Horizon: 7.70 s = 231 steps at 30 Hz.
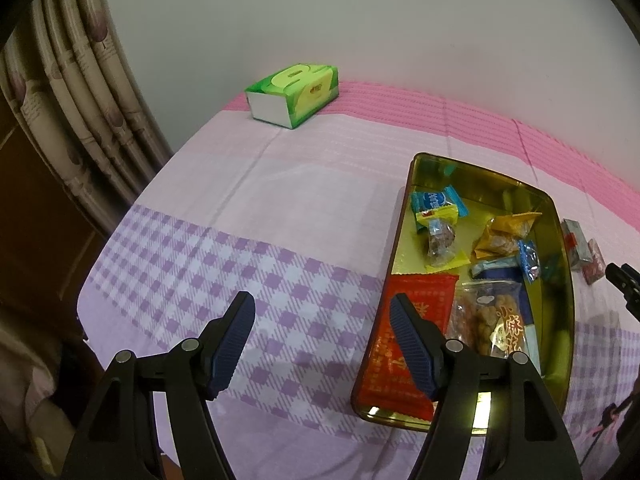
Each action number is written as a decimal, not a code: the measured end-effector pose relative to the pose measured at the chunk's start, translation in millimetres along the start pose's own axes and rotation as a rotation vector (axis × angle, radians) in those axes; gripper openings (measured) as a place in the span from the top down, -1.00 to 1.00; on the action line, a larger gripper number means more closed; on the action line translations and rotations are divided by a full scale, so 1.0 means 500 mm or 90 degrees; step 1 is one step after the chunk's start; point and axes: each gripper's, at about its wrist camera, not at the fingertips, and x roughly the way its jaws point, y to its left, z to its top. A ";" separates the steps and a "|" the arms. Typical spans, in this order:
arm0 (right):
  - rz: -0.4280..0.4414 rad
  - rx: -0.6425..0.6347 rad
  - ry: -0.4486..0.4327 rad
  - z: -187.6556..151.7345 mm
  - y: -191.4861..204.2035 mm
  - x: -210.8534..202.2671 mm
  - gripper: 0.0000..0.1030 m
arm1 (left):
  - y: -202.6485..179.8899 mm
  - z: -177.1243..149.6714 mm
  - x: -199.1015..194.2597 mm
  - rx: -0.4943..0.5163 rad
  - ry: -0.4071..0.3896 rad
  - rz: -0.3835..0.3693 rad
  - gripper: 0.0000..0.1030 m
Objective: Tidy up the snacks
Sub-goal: 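Move the right gripper to the pink-patterned roll and grasp it, then grasp the grey-green packet with the left gripper while the right holds the pink roll, then carry the grey-green packet into the tin with the left gripper and release, then carry the pink roll into the tin with the right gripper and release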
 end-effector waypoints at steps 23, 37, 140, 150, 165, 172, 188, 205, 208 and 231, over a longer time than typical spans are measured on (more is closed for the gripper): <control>0.025 -0.013 0.016 0.001 -0.031 0.095 0.42 | -0.041 -0.011 0.011 0.047 -0.001 0.016 -0.36; -0.050 0.024 -0.013 -0.016 -0.153 0.074 0.55 | -0.215 0.037 -0.027 0.107 -0.002 -0.087 -0.37; -0.109 0.091 -0.015 -0.039 -0.282 0.050 0.48 | -0.217 0.074 0.000 0.095 0.110 -0.089 0.30; -0.109 0.091 -0.015 -0.039 -0.282 0.051 0.48 | -0.147 0.071 0.029 0.083 0.127 -0.059 0.30; -0.111 0.090 -0.015 -0.039 -0.281 0.051 0.48 | -0.168 0.009 0.062 0.143 0.167 -0.078 0.30; -0.117 0.089 -0.014 -0.041 -0.280 0.050 0.49 | -0.182 -0.010 0.066 0.161 0.164 -0.071 0.30; -0.125 0.086 -0.013 -0.042 -0.279 0.053 0.49 | -0.196 -0.019 0.045 0.176 0.134 -0.071 0.10; -0.129 0.084 -0.013 -0.044 -0.278 0.054 0.47 | -0.147 -0.003 -0.046 0.128 -0.013 -0.040 -0.18; -0.129 0.086 -0.013 -0.044 -0.278 0.055 0.47 | -0.116 -0.004 -0.047 0.094 -0.023 -0.034 -0.18; -0.127 0.106 0.108 -0.003 -0.288 0.072 0.44 | -0.011 -0.028 -0.022 0.022 -0.010 -0.009 -0.22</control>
